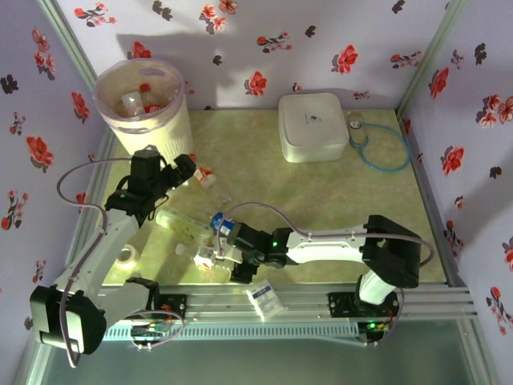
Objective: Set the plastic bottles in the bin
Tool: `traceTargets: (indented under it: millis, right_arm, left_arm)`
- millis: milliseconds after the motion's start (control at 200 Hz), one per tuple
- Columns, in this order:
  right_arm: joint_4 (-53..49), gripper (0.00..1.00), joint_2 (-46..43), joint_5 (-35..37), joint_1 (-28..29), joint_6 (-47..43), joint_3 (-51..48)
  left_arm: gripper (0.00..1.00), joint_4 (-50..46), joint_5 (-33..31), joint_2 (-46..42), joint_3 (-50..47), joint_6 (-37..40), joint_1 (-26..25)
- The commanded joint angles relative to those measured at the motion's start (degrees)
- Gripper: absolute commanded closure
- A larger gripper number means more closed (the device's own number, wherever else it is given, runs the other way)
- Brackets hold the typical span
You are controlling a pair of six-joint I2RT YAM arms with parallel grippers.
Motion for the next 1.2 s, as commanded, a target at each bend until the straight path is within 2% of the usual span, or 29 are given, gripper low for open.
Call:
traceTargets:
  millis: [0,215,530,785,995,1195]
  right_arm:
    - [5.68,0.17,1.22,5.18,0.43,1.4,-1.17]
    - [7.58,0.22,1.68,9.7,1.09,1.06,-2.19]
    - [7.06,0.33,-2.56,10.58,1.14,0.76,-1.85]
    - [6.48,0.36,-8.45,9.59,0.12,1.3,-1.54]
    - [7.27,0.39,-15.92,10.83,-4.24,3.51,-3.73]
    - [8.88,0.44,-24.62,13.96,-12.77,6.62,-7.3]
  left_arm:
    - [0.0,2.17,0.6,-2.37,-1.75,-1.35,0.85]
    - [0.0,2.38,0.57,-4.1,-3.91,-1.84,1.45]
    - [0.0,2.85,0.66,-3.35,-3.59,-1.61,1.7]
    - [0.0,3.33,0.75,-2.2,-3.18,-1.86,1.84]
    - [0.0,2.93,1.47,-2.19,-1.24,-2.14,1.86]
    - [0.0,3.62,2.82,-3.07,1.19,-3.68,1.62]
